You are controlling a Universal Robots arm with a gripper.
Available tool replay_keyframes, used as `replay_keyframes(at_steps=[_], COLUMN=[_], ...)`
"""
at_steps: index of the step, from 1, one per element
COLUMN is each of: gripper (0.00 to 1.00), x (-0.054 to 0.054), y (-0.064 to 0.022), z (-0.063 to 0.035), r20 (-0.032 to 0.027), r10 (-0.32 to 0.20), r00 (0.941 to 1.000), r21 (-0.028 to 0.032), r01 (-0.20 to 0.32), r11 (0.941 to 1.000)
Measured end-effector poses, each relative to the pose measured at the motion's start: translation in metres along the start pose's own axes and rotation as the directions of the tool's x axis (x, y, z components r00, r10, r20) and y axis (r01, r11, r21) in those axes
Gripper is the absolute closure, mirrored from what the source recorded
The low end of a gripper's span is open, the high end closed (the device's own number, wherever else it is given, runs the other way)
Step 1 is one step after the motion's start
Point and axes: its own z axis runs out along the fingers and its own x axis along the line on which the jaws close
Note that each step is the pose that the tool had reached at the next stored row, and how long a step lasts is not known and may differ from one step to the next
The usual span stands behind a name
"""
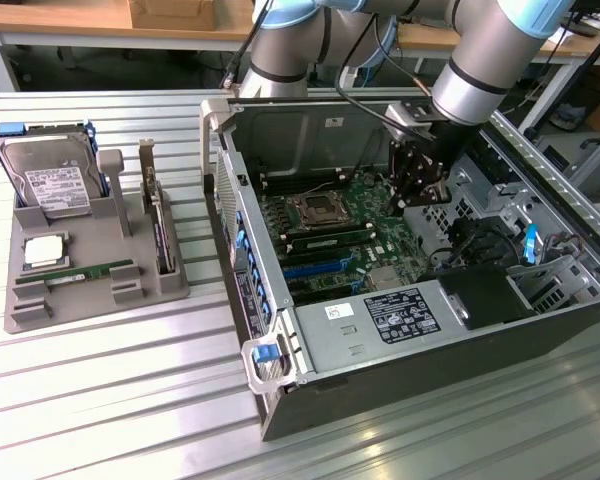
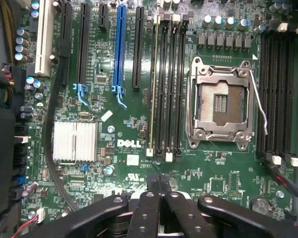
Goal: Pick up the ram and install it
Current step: 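Press down the ram until it locks into place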
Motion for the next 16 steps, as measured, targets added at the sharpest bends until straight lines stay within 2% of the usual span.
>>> replay_keyframes(at_steps=[13,16], gripper=[0.90,0.90], x=[-0.0001,-0.0001], y=[0.0002,0.0001], z=[-0.0024,-0.0025], r20=[0.0002,0.0014], r10=[0.000,0.016], r00=[1.0000,0.9999], r21=[0.0000,0.0003], r01=[0.000,-0.016], r11=[1.0000,0.9999])
